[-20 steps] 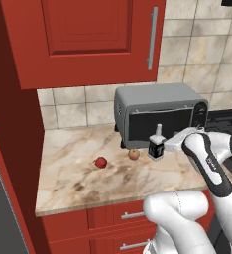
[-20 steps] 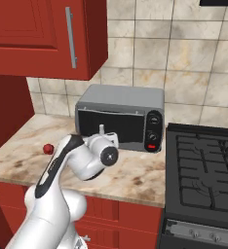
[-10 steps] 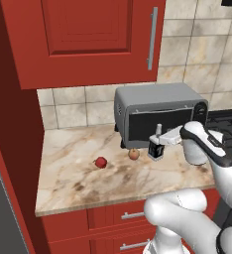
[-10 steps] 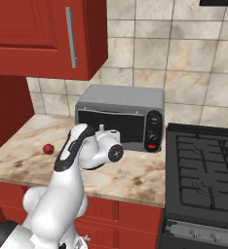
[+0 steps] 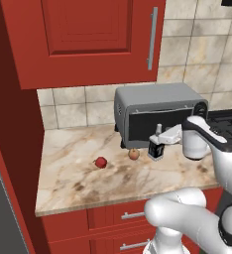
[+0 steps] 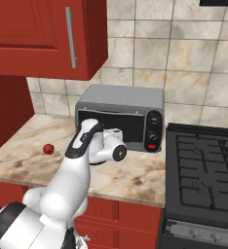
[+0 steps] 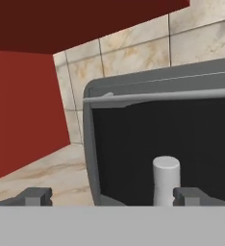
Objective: Place the liquor on the top shelf of the fridge to keep it out of children's reach, and place the peach and bell pepper on lower shelves for easy access.
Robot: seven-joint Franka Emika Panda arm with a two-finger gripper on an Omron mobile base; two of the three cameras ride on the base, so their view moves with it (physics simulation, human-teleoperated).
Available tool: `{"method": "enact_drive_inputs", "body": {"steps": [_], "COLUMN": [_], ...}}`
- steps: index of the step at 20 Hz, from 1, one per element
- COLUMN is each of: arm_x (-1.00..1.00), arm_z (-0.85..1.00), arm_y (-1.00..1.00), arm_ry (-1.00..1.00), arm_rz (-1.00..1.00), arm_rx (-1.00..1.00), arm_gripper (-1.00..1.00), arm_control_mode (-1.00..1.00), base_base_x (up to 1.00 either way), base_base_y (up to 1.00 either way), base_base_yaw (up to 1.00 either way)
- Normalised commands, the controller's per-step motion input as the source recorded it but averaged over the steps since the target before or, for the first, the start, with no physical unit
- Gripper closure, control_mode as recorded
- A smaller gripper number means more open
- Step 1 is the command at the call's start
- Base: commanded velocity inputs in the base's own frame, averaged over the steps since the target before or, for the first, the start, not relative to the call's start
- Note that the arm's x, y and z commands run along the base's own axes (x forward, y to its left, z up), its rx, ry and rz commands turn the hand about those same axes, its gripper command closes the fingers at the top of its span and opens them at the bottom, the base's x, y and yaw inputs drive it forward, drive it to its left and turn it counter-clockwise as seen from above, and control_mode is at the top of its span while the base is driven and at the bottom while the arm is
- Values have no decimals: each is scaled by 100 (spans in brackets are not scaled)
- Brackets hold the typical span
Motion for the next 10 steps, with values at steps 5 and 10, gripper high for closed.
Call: {"method": "enact_drive_inputs", "body": {"steps": [5,10], "arm_x": [18,12], "arm_z": [-6,-21], "arm_y": [-1,-10], "arm_ry": [-3,0], "arm_rz": [-1,-6], "arm_rx": [0,0], "arm_gripper": [-100,-100], "arm_control_mode": [-100,-100], "base_base_x": [0,0], "base_base_y": [0,0], "base_base_yaw": [0,0]}}
